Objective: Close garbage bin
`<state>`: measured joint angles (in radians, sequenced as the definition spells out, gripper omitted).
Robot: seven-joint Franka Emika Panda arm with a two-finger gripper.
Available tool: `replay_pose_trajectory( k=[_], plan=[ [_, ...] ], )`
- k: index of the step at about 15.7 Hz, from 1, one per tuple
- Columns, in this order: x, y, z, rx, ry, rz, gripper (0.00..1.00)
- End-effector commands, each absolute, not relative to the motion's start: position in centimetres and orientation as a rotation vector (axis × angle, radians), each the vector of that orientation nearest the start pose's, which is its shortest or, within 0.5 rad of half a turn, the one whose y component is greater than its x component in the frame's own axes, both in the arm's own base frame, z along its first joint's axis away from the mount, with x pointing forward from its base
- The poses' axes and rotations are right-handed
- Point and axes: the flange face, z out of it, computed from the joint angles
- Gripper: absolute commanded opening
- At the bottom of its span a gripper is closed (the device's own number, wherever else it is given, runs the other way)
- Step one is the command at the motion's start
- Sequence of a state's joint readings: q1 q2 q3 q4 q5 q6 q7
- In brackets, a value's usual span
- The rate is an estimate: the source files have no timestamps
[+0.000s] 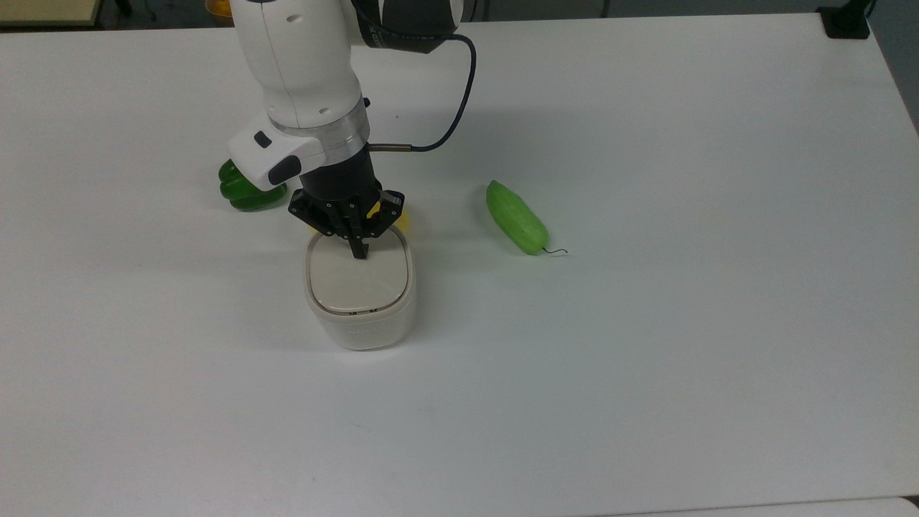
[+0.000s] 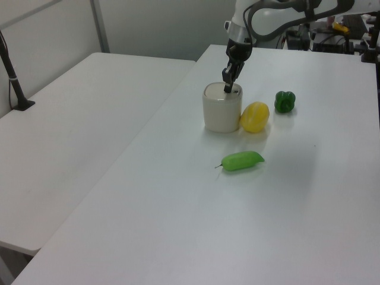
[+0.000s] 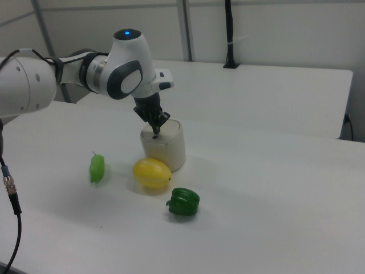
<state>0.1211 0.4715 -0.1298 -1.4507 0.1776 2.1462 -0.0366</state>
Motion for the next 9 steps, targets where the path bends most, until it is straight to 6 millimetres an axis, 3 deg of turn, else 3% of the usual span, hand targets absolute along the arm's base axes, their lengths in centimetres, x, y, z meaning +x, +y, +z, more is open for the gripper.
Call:
replay_pose_trajectory(
  k=[1, 5, 9],
  plan=[
    [71.3, 1.5, 41.3, -3.039, 0.014, -0.275, 0.0],
    [71.4, 1.5, 42.2, -3.034, 0.02, -0.293, 0.0],
    [70.1, 0.9, 47.9, -3.013, 0.033, -0.375, 0.0]
  ],
)
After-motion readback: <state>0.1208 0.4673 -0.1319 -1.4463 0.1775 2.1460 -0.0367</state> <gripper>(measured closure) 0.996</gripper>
